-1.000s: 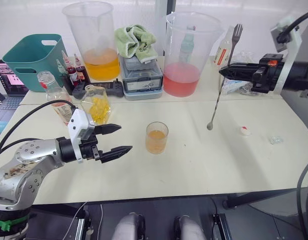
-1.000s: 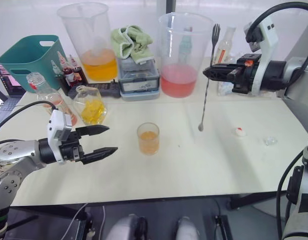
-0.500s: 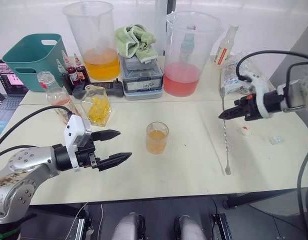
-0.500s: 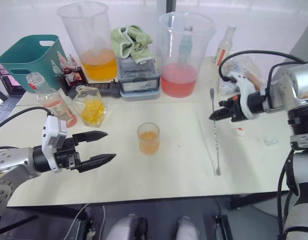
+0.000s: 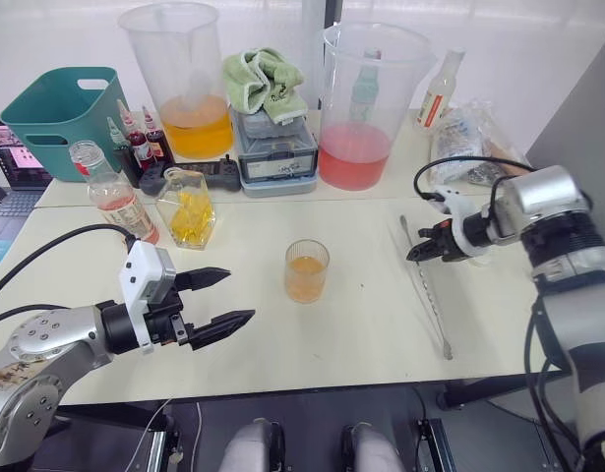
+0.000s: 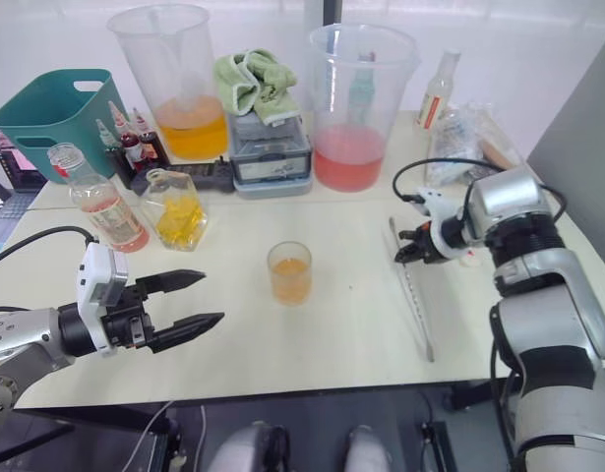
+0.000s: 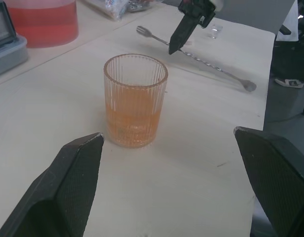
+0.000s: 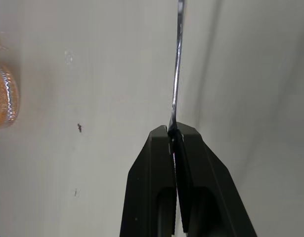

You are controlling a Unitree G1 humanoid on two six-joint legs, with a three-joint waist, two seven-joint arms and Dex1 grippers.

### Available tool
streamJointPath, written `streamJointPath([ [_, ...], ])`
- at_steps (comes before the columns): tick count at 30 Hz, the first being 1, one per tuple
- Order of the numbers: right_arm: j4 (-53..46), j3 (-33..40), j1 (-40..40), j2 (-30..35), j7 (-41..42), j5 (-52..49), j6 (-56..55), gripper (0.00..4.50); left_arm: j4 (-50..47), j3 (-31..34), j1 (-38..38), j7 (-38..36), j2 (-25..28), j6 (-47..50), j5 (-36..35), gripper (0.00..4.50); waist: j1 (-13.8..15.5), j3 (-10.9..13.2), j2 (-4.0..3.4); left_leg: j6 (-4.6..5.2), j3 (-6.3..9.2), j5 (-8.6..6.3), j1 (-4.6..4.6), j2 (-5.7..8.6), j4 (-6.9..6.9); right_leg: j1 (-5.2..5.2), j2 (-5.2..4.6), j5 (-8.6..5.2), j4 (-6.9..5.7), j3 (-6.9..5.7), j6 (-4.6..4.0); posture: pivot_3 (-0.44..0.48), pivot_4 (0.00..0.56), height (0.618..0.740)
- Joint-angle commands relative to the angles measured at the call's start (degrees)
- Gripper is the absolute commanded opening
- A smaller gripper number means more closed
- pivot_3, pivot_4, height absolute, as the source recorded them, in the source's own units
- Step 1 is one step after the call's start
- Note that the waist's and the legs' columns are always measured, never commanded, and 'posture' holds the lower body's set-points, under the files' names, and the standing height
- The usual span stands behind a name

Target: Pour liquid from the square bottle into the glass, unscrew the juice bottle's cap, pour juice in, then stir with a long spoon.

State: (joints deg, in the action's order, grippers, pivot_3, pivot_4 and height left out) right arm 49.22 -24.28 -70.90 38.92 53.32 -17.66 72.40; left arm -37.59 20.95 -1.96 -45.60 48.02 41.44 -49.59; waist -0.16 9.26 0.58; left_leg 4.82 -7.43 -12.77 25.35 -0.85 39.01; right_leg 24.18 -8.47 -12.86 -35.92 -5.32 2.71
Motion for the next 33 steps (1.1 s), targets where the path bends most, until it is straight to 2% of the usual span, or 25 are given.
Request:
streamJointPath([
  [1,2.96,1.32,-1.27,-0.42,0.42,3.69,-4.83,0.0,-2.16,1.97,-0.89,0.47,1.62,-0.12,0.12,4.46,0.08,0.0,0.0,0.0,0.0,0.0,0.0,0.0,0.0,0.0,0.0,0.0,0.0,0.0,0.0,0.0,0.15,0.739],
  [4,4.93,2.24,-1.68,-1.36,0.71,5.46,-6.83,0.0,-1.85,2.07,-1.85,0.54,1.98,-0.53,0.87,4.46,0.06,0.0,-0.01,-0.01,0.0,0.0,0.0,0.0,0.0,0.0,0.0,0.0,0.01,0.0,0.0,0.0,0.15,0.739],
  [8,5.28,3.25,-1.86,-1.46,1.84,7.27,-8.25,1.25,-1.13,2.65,-2.05,1.05,1.99,-0.33,0.37,4.5,-0.19,0.0,-0.01,-0.04,-0.01,0.01,0.0,0.0,-0.02,0.02,0.01,0.0,0.0,0.0,0.0,0.0,0.15,0.739],
  [13,2.11,5.29,-2.49,1.56,4.41,8.0,-7.34,3.05,1.21,4.31,-2.06,0.4,1.34,-2.51,1.22,4.5,-0.5,0.0,-0.01,-0.05,0.0,0.02,-0.01,-0.01,-0.04,0.03,0.02,0.0,-0.01,0.0,0.0,0.0,0.15,0.739],
  [17,-8.18,6.78,0.99,6.21,8.67,6.98,-10.25,4.44,5.19,5.48,-1.83,0.27,0.94,-4.47,3.36,4.5,-0.5,0.02,-0.05,-0.05,-0.01,0.02,-0.01,-0.01,-0.05,0.03,0.01,0.0,0.02,0.01,0.0,0.0,0.15,0.739],
  [21,-21.68,10.37,7.2,11.36,10.84,5.22,-13.2,4.48,9.51,6.93,-2.54,-1.56,1.26,-8.38,7.18,4.5,-0.38,0.01,-0.04,-0.06,0.0,0.02,-0.02,-0.03,-0.07,0.04,0.01,0.0,0.03,-0.03,0.0,0.0,0.15,0.739],
  [25,-35.91,22.66,16.47,13.55,9.92,0.23,-21.68,4.48,14.29,8.19,-6.34,-4.45,2.47,-12.18,12.45,4.5,-0.48,0.01,-0.04,-0.06,-0.18,0.02,-0.03,-0.07,-0.13,0.1,-0.03,0.0,0.07,-0.03,0.0,0.0,0.15,0.739],
  [28,-45.88,34.47,27.14,11.19,9.85,-5.01,-32.15,4.48,17.33,8.48,-8.25,-3.99,2.82,-16.1,17.98,4.5,-0.3,0.01,-0.03,-0.06,-0.24,0.01,-0.07,-0.12,-0.14,0.1,-0.04,0.0,0.08,-0.1,0.0,0.0,0.15,0.739],
  [32,-50.24,41.94,36.77,7.89,2.6,-5.2,-37.17,4.48,22.63,9.89,-9.9,-5.21,1.88,-20.69,21.32,4.5,0.09,-0.04,0.06,-0.35,-0.29,-0.16,-0.11,-0.12,-0.11,0.06,-0.08,0.0,0.11,-0.09,0.0,0.0,0.15,0.739],
  [33,-50.88,44.84,37.93,6.4,2.22,-8.03,-36.9,4.48,23.62,9.97,-10.39,-5.47,1.68,-22.28,22.29,4.5,0.14,-0.04,0.06,-0.44,-0.3,-0.22,-0.11,-0.12,-0.08,0.04,-0.09,0.0,0.12,-0.1,0.0,0.0,0.15,0.739],
])
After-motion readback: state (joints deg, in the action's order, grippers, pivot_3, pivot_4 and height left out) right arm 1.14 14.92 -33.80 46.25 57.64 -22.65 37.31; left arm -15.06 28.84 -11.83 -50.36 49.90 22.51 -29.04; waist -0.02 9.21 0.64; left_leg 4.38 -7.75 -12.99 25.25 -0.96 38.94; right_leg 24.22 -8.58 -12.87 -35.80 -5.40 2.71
